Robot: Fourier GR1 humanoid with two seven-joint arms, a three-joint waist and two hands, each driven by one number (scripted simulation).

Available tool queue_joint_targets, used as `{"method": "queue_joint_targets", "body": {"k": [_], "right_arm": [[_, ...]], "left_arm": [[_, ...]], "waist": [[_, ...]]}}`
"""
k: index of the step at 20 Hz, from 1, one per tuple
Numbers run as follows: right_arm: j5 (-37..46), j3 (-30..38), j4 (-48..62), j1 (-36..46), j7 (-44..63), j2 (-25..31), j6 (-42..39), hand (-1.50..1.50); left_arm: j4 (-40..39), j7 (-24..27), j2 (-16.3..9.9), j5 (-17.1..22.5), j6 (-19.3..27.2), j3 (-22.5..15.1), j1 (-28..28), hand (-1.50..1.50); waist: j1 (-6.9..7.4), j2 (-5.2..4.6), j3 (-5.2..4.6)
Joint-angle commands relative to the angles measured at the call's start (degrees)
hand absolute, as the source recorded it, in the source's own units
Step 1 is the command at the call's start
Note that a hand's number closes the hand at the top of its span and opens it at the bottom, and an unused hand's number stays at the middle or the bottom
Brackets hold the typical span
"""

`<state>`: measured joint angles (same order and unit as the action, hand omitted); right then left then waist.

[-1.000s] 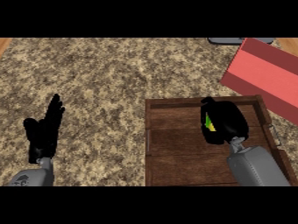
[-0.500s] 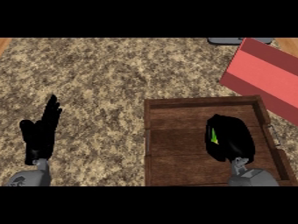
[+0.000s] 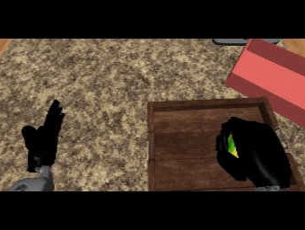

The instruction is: Pick the lemon from the tray and place it in the cardboard box

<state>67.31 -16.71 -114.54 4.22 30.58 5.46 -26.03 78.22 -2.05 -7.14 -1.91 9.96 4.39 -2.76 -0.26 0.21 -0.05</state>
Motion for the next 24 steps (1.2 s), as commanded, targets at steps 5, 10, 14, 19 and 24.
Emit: {"method": "queue_joint_targets", "body": {"k": [5,10,14,19,24], "right_arm": [[-4.0,7.5,-19.6,11.9,9.6,-2.1,-14.7,1.5],[-8.4,20.7,-15.5,16.9,6.6,3.6,-15.5,1.5],[-11.5,26.4,-14.2,20.0,4.5,8.6,-17.8,1.5],[-15.0,35.5,-2.6,22.4,-4.3,13.2,-8.3,1.5],[-16.0,38.6,12.7,31.2,-7.2,17.3,-3.8,1.5]], "left_arm": [[-2.3,-1.8,-0.7,0.9,-0.7,1.3,-3.2,0.0],[0.7,-1.1,-1.3,1.0,-1.5,1.3,-1.1,0.0],[-4.5,2.9,-0.1,1.1,-1.1,2.2,-2.5,0.0],[-4.6,0.1,-0.9,-0.2,0.1,2.3,-5.0,0.0],[-5.2,-0.3,0.4,-0.9,0.0,0.8,-6.2,0.0]], "waist": [[-0.08,-0.08,-0.04],[0.4,-0.18,0.05],[0.2,-0.2,0.04],[0.35,-0.3,0.07],[0.75,-0.42,0.04]]}}
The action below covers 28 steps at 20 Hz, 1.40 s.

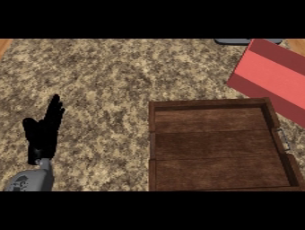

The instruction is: Pick the lemon from the tray and place it in the cardboard box

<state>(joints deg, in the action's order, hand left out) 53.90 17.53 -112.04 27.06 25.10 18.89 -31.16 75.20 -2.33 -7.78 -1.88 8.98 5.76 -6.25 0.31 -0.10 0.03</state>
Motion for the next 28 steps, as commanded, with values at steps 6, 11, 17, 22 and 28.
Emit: {"method": "queue_joint_targets", "body": {"k": [6,11,17,22,28], "right_arm": [[1.1,3.6,31.6,7.5,-15.1,6.3,16.6,1.5],[-0.3,6.3,49.8,13.1,-24.8,11.3,23.6,1.5],[1.7,8.5,67.5,15.9,-26.8,11.4,32.2,1.5],[-4.0,13.8,79.3,20.3,-34.0,13.5,32.6,-1.5],[-12.7,19.6,83.5,20.5,-47.4,13.2,31.8,-1.5]], "left_arm": [[-2.6,4.4,2.1,-1.8,0.8,-1.6,1.6,0.0],[0.3,0.9,1.6,-0.9,0.5,-1.0,1.3,0.0],[-2.1,2.1,0.7,-0.4,0.1,0.4,-1.1,0.0],[-2.6,5.3,4.2,-2.1,1.3,-2.7,0.9,0.0],[-0.6,-0.1,1.8,-1.8,1.8,-0.9,-1.8,0.0]], "waist": [[0.7,-0.29,-0.03],[0.66,-0.2,-0.01],[1.0,-0.49,0.01],[1.7,-0.85,0.08],[1.18,-0.59,0.16]]}}
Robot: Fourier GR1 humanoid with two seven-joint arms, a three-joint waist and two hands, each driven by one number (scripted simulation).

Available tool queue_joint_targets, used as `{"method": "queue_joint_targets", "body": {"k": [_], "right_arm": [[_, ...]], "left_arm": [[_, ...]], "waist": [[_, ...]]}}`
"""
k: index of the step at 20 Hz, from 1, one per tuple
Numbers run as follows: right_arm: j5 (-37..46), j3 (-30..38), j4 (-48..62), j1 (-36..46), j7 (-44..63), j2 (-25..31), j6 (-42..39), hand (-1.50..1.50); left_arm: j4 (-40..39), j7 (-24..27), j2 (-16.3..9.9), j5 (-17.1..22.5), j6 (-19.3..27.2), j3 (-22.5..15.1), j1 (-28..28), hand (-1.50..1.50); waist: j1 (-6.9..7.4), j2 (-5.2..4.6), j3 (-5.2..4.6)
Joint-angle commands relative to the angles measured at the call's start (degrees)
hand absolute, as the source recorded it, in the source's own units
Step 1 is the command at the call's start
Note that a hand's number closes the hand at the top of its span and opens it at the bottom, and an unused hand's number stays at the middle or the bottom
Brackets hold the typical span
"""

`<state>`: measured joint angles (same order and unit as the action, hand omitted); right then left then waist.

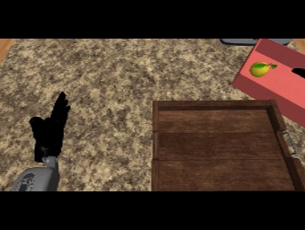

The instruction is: Pick the lemon from the tray and place it in the cardboard box

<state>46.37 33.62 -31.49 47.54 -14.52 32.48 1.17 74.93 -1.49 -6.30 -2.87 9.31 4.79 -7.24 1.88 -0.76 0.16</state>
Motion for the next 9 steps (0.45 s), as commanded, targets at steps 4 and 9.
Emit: {"method": "queue_joint_targets", "body": {"k": [4,9], "right_arm": [[-13.1,10.0,5.1,3.2,-9.7,0.9,-5.2,-1.5],[-18.9,15.0,8.8,0.7,-11.3,8.1,-11.5,-1.5]], "left_arm": [[0.2,-1.7,0.5,-0.4,0.9,-0.2,-1.3,0.0],[-2.4,-1.2,-2.5,2.3,-2.1,3.0,-2.1,0.0]], "waist": [[-0.53,0.16,0.02],[-1.18,0.22,-0.06]]}}
